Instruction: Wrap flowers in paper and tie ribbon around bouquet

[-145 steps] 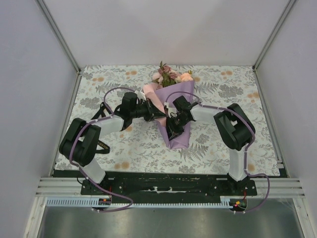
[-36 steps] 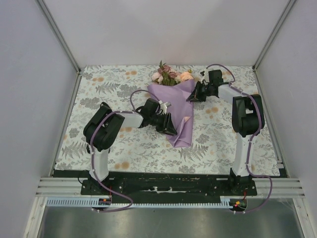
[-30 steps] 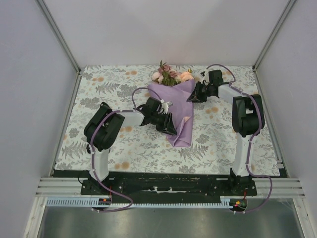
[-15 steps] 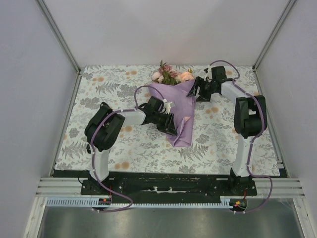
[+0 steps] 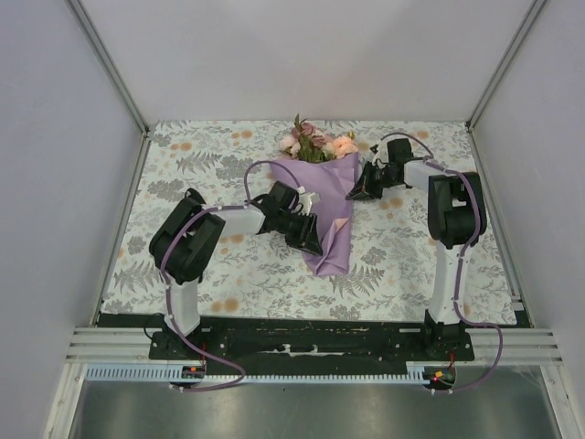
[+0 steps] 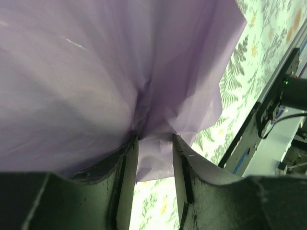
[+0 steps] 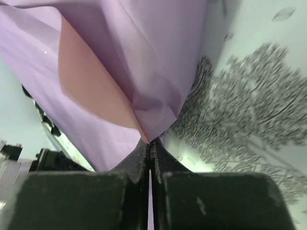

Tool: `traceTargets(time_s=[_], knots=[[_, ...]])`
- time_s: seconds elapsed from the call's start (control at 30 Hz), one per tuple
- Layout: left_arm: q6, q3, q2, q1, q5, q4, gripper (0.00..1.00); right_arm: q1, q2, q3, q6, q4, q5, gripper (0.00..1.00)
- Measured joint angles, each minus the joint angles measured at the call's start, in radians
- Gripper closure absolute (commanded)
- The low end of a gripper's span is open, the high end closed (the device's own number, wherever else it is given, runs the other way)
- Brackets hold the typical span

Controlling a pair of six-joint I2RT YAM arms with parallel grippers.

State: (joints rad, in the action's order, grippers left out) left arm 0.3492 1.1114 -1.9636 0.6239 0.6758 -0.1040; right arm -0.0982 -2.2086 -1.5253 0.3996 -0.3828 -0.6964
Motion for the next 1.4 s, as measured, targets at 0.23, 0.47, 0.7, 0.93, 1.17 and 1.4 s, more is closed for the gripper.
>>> traceTargets(time_s=[0.23,0.47,0.7,0.93,1.17,1.4], knots=[[0.008,-0.159,0.134,0.003,-0.001,-0.018,0.48,-0.003,0.098,0.177,-0.08,-0.003,-0.082,1.0],[0.019,-0.224,0.202,0.03,-0.011,0.039,0.47,-0.005,0.127,0.215,-0.127,-0.029,-0.096,0.65],[-0.016,-0.187,0.155,0.066,-0.024,0.031,0.4,0.016,0.182,0.215,-0.139,-0.103,-0.092,0.51],[-0.041,-0.181,0.155,0.077,-0.028,0.027,0.38,0.037,0.253,0.146,-0.138,-0.119,-0.09,0.52],[-0.053,-0.181,0.156,0.079,-0.027,0.028,0.37,0.035,0.179,0.045,-0.133,-0.112,-0.021,0.55],[-0.061,-0.179,0.156,0.08,-0.027,0.025,0.38,0.035,0.158,0.029,-0.132,-0.116,0.032,0.55]])
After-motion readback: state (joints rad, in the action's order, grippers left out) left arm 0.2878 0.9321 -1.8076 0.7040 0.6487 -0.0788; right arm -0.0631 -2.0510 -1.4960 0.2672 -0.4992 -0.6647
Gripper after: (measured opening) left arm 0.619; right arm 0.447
